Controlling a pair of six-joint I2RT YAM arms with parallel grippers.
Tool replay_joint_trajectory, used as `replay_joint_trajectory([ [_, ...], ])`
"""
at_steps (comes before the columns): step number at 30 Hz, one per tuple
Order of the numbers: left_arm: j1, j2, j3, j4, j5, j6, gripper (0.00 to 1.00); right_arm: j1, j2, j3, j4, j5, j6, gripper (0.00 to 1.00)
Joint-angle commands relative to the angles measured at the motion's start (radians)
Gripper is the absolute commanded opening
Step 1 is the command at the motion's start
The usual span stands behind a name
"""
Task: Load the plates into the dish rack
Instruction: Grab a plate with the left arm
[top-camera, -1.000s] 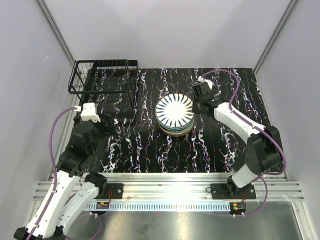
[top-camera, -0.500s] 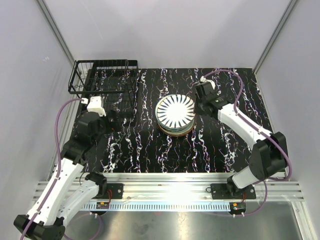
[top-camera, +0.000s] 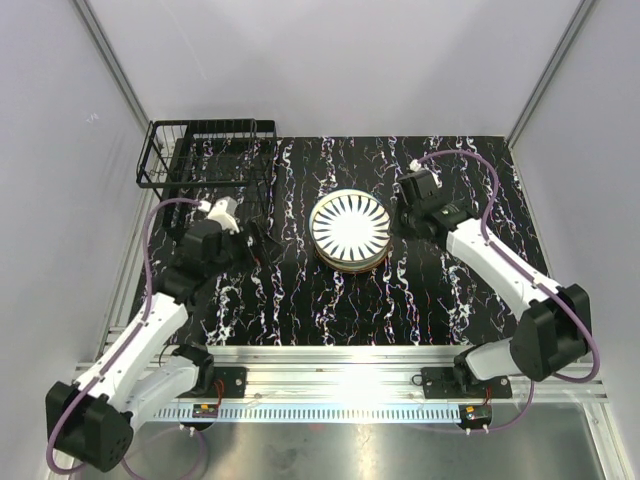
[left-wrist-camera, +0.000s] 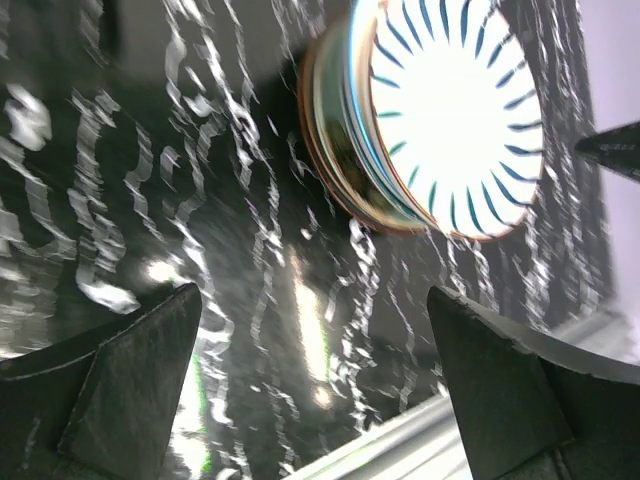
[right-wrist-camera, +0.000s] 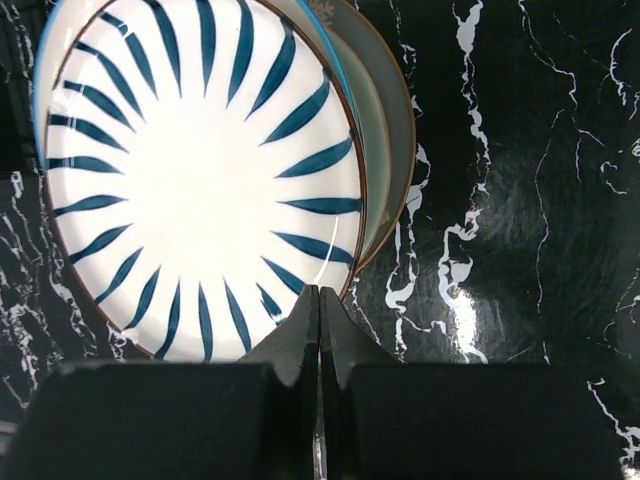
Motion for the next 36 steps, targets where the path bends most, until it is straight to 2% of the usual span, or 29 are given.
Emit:
replay_joint_trajectory([
  [1, -0.004, 0.038, -0.044, 0.195, 0.147, -0.129, 0.99, 0.001, -0.051, 0.0, 0.033, -0.054, 0.042, 0.0],
  [7, -0.025, 0.136, -0.067, 0.308, 0.184, -0.185, 0.99, -0.002, -0.056, -0.007, 0.042, -0.082, 0.057, 0.0],
  [8, -0.028, 0.145, -0.066, 0.315, 0.184, -0.186, 0.99, 0.0, -0.057, -0.012, 0.045, -0.082, 0.064, 0.03],
  [11, -0.039, 0.164, -0.063, 0.343, 0.181, -0.194, 0.99, -0.002, -0.048, -0.021, 0.034, -0.03, 0.07, 0.21],
  [23, -0.076, 0.161, -0.037, 0.302, 0.103, -0.157, 0.99, -0.002, 0.054, -0.011, 0.017, 0.076, 0.087, 0.44],
  [27, -0.082, 0.153, -0.032, 0.283, 0.066, -0.14, 0.99, -0.002, 0.068, -0.024, 0.043, 0.074, 0.091, 0.44],
  [36, -0.086, 0.159, -0.026, 0.285, 0.063, -0.143, 0.99, 0.0, 0.096, -0.047, 0.097, 0.054, 0.119, 0.37],
])
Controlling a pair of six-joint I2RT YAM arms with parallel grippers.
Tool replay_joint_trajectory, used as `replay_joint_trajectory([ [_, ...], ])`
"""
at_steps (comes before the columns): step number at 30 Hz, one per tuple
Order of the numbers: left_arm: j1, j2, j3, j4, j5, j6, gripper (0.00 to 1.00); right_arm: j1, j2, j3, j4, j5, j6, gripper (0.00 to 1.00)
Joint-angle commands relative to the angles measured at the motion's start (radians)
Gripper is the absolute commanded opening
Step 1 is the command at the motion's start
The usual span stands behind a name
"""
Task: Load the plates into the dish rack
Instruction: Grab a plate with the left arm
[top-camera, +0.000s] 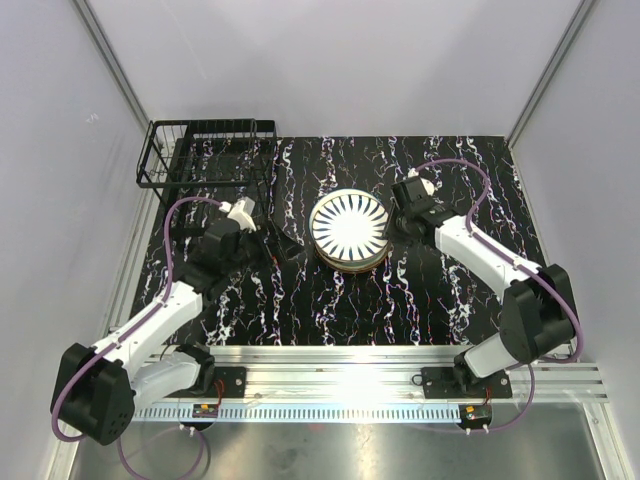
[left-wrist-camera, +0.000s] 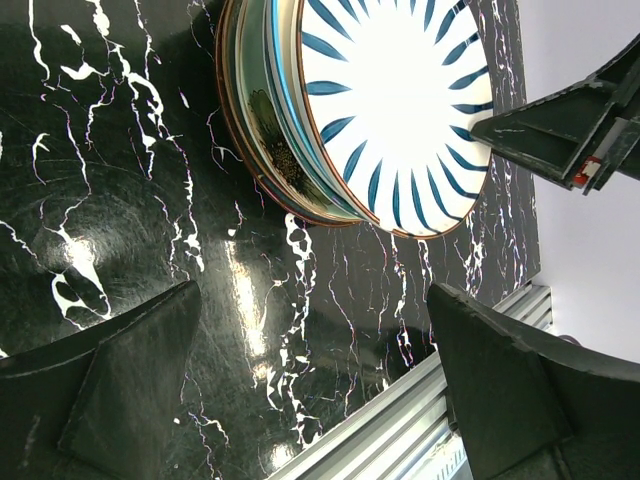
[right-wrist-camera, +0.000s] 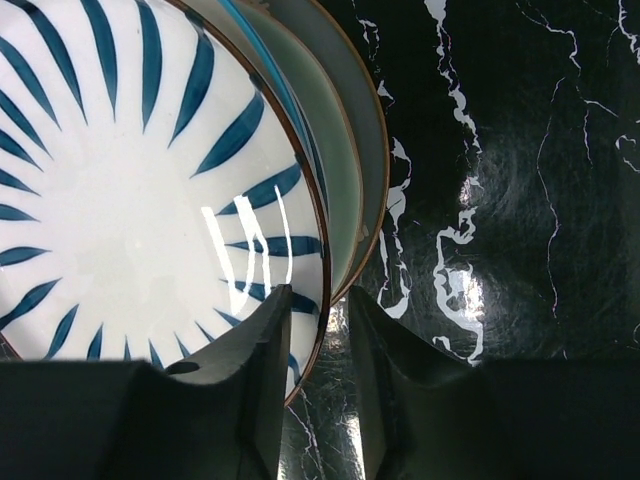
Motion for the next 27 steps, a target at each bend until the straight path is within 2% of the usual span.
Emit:
replay_joint_trajectory([
  [1, -0.006, -0.006, 0.045, 0.03, -0.023, 0.016, 0.99, -0.003, 0.003, -0.008, 0.046, 0.019, 0.029, 0.35],
  [5, -0.006, -0.002, 0.048, 0.036, -0.023, 0.013, 0.99, -0.002, -0.008, -0.017, 0.052, 0.022, 0.038, 0.22],
  [6, -0.007, 0.0, 0.048, 0.036, -0.021, 0.013, 0.99, 0.0, -0.016, -0.017, 0.053, 0.02, 0.043, 0.15],
  [10, -0.009, 0.012, 0.048, 0.045, -0.026, 0.007, 0.99, 0.0, -0.037, -0.015, 0.054, -0.003, 0.055, 0.0],
  [27, -0.095, 0.192, 0.117, 0.129, -0.073, -0.036, 0.99, -0.02, -0.132, -0.087, 0.092, -0.175, 0.145, 0.0],
])
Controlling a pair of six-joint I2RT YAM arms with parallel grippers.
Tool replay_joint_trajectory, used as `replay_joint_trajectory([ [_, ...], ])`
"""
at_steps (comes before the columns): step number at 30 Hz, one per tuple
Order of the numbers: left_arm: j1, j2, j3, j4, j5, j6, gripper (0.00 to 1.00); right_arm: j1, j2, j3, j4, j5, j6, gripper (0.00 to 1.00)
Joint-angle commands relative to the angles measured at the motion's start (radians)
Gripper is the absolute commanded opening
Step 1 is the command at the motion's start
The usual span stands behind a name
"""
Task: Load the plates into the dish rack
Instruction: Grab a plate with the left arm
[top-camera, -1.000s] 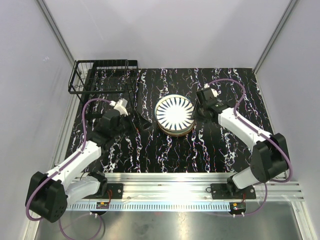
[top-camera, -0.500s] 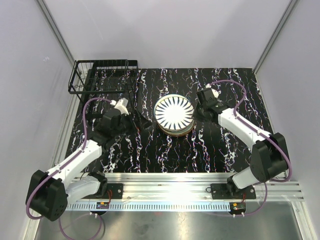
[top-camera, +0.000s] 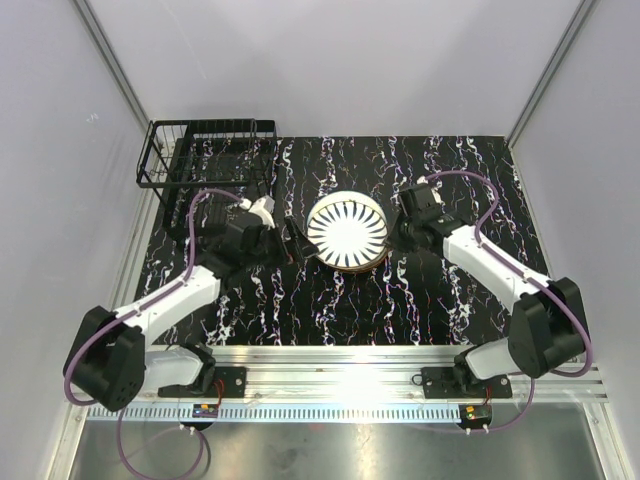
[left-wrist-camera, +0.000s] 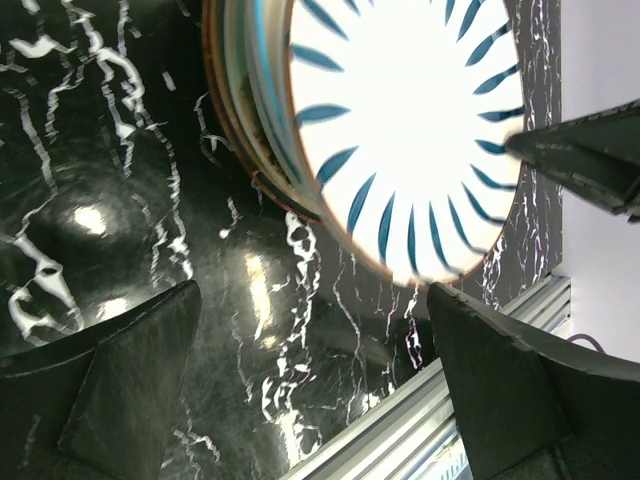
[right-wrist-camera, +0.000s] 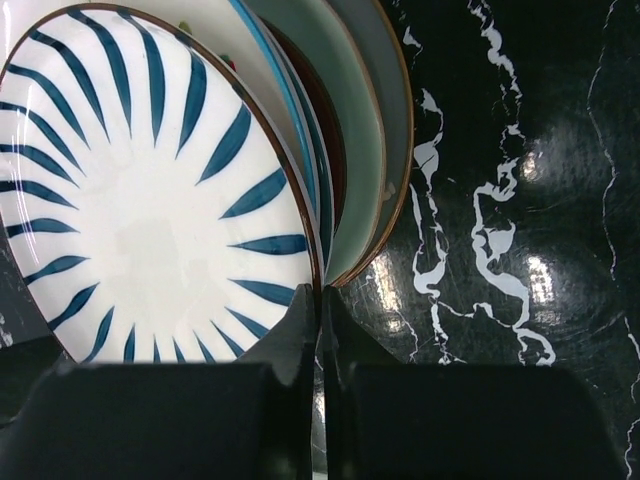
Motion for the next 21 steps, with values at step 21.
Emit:
replay_joint_trajectory([
  [21, -0.09, 0.191, 0.108, 0.196, -0.035, -0.076, 0.89, -0.049, -0.118, -0.097, 0.139, -0.238, 0.054, 0.0],
])
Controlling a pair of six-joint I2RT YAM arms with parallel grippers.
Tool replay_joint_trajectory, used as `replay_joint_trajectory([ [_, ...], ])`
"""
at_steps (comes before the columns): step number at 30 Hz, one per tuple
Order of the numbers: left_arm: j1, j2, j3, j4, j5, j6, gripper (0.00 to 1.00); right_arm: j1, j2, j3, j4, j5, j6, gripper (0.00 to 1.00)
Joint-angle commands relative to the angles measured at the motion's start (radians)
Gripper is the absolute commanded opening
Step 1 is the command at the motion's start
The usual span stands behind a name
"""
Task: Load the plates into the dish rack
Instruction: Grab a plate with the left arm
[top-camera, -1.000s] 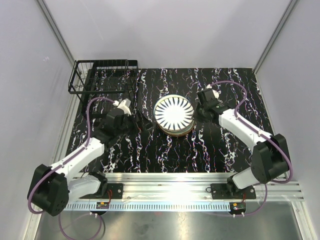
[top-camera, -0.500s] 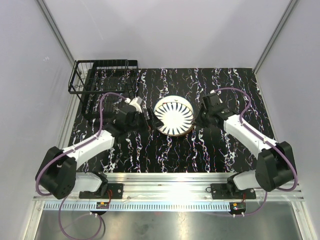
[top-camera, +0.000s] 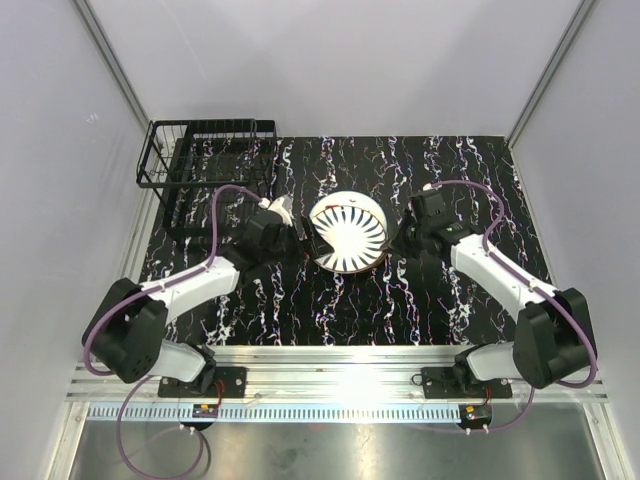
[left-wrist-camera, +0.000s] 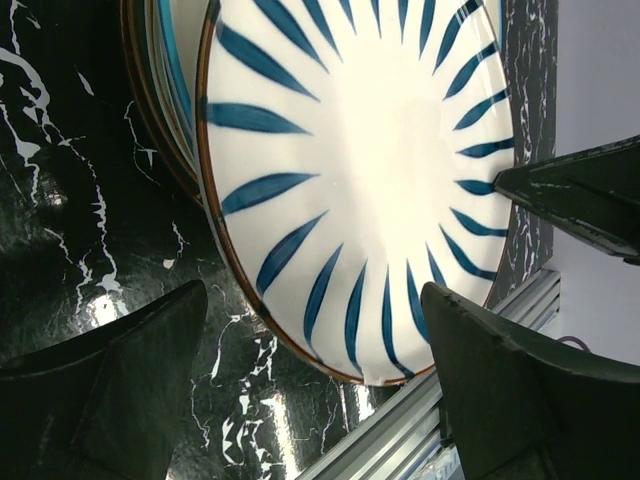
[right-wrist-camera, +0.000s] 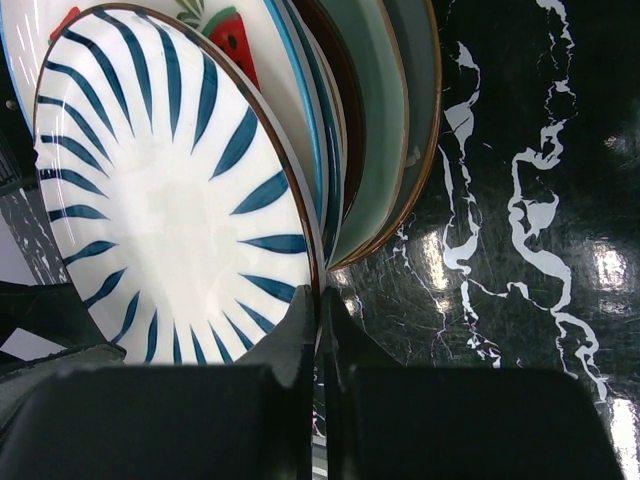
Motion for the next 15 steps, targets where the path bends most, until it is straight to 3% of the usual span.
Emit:
replay_joint_trajectory([
  [1, -0.004, 0.012, 0.038, 0.097, -0.013, -0.021, 0.89, 0.0, -0.05, -0.003, 0.077, -0.09, 0.011, 0.0],
  [6, -0.004, 0.035, 0.041, 0.14, 0.012, -0.047, 0.81, 0.0, -0.052, -0.015, 0.099, -0.12, 0.02, 0.0],
  [11, -0.008, 0.039, 0.033, 0.159, 0.027, -0.059, 0.64, 0.0, -0.061, -0.025, 0.105, -0.128, 0.023, 0.0],
  [15, -0.01, 0.012, 0.013, 0.154, 0.015, -0.059, 0.61, 0.0, -0.069, -0.032, 0.102, -0.122, 0.02, 0.0],
])
